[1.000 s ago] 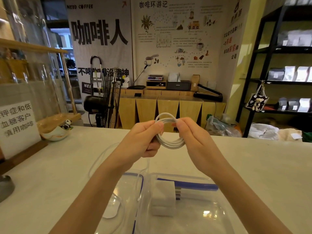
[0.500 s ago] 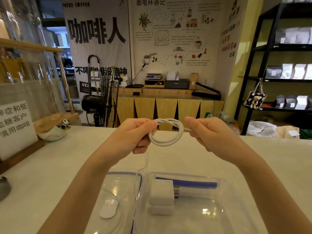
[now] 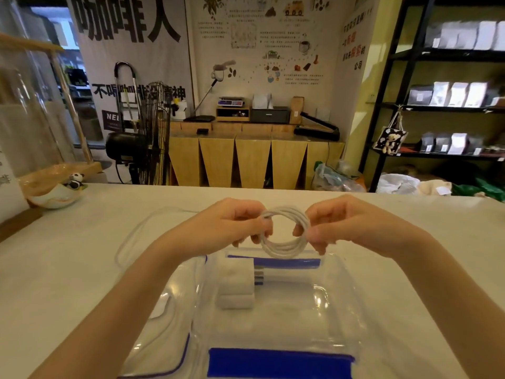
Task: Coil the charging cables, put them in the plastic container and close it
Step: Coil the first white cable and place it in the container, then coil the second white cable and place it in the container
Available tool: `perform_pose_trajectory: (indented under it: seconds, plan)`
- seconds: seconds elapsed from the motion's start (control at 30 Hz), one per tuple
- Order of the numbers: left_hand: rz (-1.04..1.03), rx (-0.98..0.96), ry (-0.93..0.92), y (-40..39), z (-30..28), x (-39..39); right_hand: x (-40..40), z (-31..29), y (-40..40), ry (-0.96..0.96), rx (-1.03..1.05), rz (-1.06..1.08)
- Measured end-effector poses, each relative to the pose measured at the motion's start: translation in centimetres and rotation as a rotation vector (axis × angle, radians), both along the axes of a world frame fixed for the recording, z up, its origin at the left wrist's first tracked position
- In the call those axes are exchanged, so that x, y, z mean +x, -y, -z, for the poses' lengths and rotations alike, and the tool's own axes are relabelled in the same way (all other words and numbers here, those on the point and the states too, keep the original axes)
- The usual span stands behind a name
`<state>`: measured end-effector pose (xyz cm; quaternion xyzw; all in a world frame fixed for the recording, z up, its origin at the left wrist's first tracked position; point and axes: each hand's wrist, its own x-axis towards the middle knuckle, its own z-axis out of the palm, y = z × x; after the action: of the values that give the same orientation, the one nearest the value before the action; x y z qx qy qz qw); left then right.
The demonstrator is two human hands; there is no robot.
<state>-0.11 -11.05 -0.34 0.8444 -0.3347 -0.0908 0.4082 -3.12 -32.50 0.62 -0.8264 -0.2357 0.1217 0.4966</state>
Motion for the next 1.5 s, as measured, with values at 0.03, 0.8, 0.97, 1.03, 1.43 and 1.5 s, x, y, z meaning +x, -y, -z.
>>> perform_pose_trajectory:
  seconds: [0.03, 0.8, 0.97, 1.03, 1.43, 1.5]
  plan:
    - [0.031, 0.036, -0.001, 0.1, 0.2, 0.0, -0.2, 0.1, 0.5, 0.017, -0.029, 0.007]
    - [0.324, 0.792, 0.778, 6.3, 6.8, -0.7, -1.6, 4.9, -2.0, 0.6, -1.409, -0.064]
    - [0.326, 0.788, 0.713, 6.2, 6.7, -0.9, -1.6, 5.3, -2.1, 0.545, -1.419, -0.057]
    - [0.321, 0.796, 0.68, 6.3, 6.9, -1.0, -1.3, 5.5, -2.0, 0.517, -1.421, -0.045]
    - [0.192, 0.586, 0.356, 4.8, 4.3, -1.1, -1.0, 3.9, -1.2, 0.4, -0.998, 0.058]
    - [0.119, 0.457, 0.356, 3.5, 3.3, -1.2, -0.6, 3.2, -1.7, 0.422, -0.897, 0.061]
